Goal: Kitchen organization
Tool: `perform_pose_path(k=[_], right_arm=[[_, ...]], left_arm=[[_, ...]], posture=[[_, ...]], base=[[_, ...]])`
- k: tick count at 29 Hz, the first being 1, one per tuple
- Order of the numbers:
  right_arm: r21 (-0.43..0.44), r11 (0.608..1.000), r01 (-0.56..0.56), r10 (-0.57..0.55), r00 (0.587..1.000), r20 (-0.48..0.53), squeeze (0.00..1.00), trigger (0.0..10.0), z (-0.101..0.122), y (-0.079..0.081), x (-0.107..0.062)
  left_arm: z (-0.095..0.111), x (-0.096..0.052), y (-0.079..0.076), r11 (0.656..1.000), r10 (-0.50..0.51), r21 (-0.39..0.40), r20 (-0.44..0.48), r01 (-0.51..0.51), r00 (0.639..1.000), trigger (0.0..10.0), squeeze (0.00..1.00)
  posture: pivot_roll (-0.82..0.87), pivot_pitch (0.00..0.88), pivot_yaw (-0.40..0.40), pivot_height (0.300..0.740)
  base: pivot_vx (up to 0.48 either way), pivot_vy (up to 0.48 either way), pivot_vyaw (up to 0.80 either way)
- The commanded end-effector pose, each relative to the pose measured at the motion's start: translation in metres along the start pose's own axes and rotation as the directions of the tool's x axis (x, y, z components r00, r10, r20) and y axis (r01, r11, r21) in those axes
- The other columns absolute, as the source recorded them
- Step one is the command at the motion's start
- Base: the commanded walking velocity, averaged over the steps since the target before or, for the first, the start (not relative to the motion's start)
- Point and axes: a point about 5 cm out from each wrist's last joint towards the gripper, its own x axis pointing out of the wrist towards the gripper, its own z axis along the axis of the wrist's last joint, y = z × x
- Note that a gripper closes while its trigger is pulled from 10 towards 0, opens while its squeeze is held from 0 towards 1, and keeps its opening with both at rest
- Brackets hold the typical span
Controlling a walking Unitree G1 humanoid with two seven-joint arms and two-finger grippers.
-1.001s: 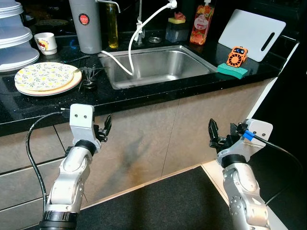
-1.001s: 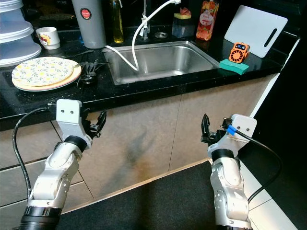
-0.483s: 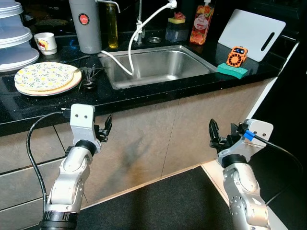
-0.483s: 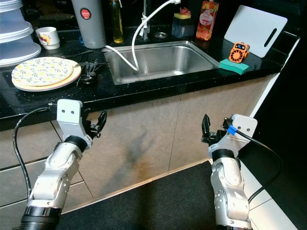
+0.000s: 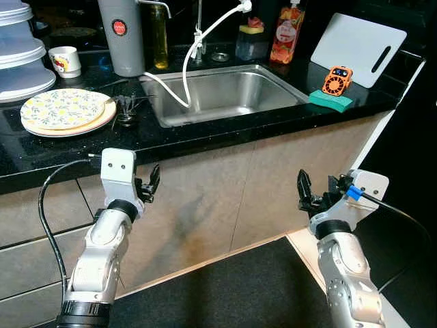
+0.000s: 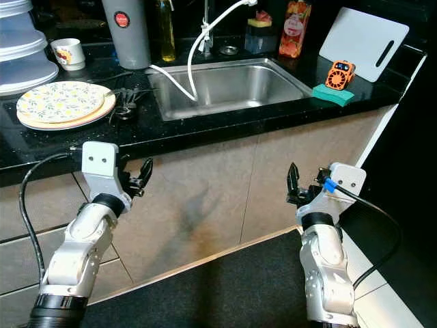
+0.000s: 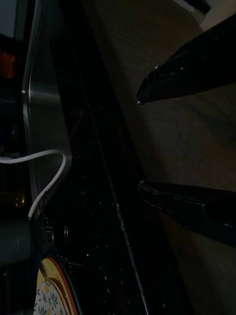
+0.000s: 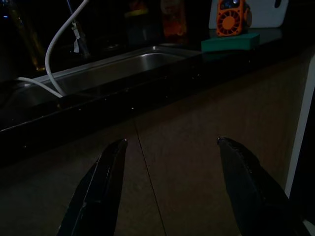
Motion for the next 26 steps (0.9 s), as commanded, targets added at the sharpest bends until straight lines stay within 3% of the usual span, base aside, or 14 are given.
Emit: perform_pose_path(k=[1, 22, 26], right_arm=[[0.000, 1.000, -0.001, 0.001, 1.000, 0.010, 0.00, 10.0, 0.004, 0.000, 0.002], [0.003, 1.000, -0.005, 0.005, 1.000, 0.013, 0.00, 10.0, 0.003, 0.001, 0.004], [-0.037, 0.999, 0.004, -0.006, 0.999, -0.053, 0.00, 10.0, -0.015, -0.004, -0.003]], left_arm=[[0.000, 0.002, 0.000, 1.000, -0.006, 0.017, -0.001, 0.006, 1.000, 10.0, 0.00], [0.001, 0.004, -0.002, 1.000, -0.012, 0.027, 0.004, 0.012, 1.000, 10.0, 0.00], [-0.018, -0.004, 0.002, 0.999, -0.008, 0.050, -0.058, 0.011, 0.998, 10.0, 0.00]], posture=[[0.01, 0.000, -0.014, 0.740], [0.01, 0.000, -0.011, 0.740], [0.01, 0.000, -0.008, 0.740]], base=[[0.000, 0.000, 0.00], [0.000, 0.000, 0.00], [0.000, 0.000, 0.00]])
